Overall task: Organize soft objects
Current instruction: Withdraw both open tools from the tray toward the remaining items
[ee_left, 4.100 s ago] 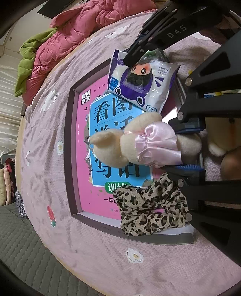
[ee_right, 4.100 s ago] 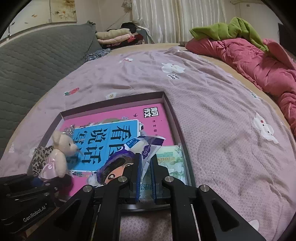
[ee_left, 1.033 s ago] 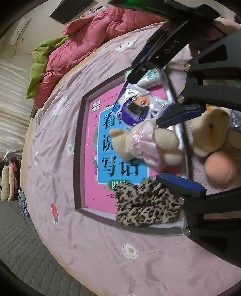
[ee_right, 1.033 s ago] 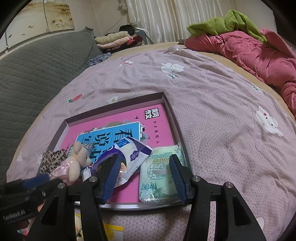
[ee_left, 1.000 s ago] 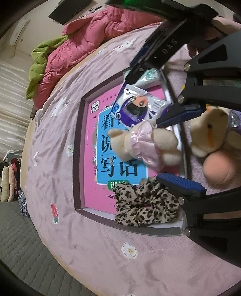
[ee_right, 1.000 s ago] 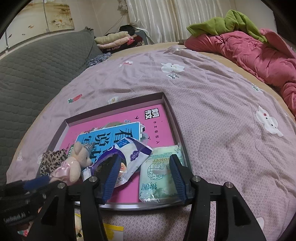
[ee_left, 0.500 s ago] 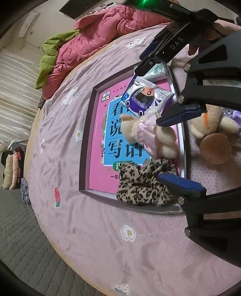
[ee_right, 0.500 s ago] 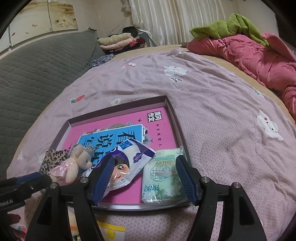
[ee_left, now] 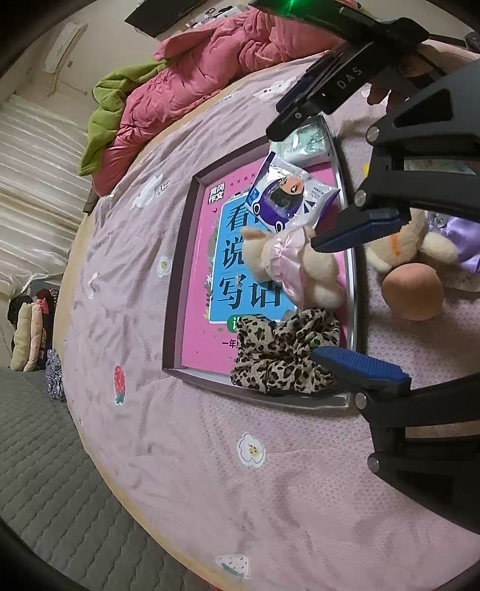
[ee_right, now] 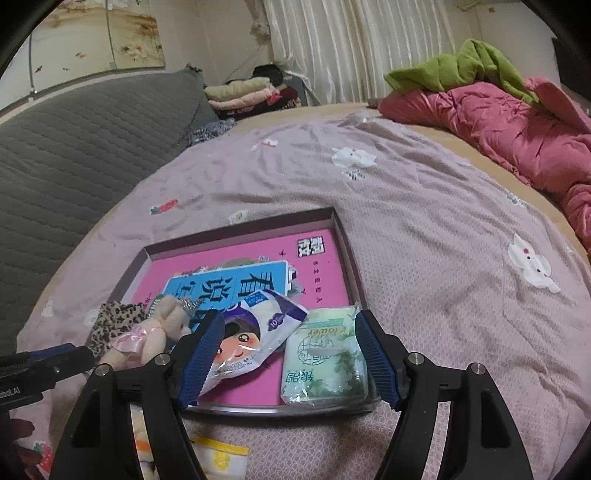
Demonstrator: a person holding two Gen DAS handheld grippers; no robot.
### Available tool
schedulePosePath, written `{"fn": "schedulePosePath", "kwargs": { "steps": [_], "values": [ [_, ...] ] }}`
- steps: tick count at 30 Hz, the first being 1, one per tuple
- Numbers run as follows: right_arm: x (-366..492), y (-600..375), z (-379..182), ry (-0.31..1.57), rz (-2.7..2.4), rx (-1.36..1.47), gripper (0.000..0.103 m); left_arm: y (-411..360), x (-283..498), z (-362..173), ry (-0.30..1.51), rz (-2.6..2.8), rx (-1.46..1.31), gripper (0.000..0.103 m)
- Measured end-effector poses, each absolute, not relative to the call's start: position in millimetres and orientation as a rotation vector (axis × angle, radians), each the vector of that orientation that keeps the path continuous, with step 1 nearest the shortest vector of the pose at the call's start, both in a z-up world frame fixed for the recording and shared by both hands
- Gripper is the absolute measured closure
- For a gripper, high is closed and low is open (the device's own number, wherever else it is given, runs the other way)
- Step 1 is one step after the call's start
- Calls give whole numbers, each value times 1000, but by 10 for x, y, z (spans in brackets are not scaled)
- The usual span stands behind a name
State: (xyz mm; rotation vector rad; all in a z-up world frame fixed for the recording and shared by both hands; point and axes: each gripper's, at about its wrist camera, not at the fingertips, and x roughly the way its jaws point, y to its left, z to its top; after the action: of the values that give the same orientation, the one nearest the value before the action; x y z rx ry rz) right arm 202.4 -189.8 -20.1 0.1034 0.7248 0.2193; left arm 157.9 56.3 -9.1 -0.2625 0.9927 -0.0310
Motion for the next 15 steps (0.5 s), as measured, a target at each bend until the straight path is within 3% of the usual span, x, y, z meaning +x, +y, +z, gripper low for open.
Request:
{"fn": "schedulePosePath", "kwargs": {
  "steps": [15],
  "values": [
    [1560, -1954, 307, 494, 299, 155, 27, 513, 1361, 5, 951, -46, -250, 50]
  ]
}}
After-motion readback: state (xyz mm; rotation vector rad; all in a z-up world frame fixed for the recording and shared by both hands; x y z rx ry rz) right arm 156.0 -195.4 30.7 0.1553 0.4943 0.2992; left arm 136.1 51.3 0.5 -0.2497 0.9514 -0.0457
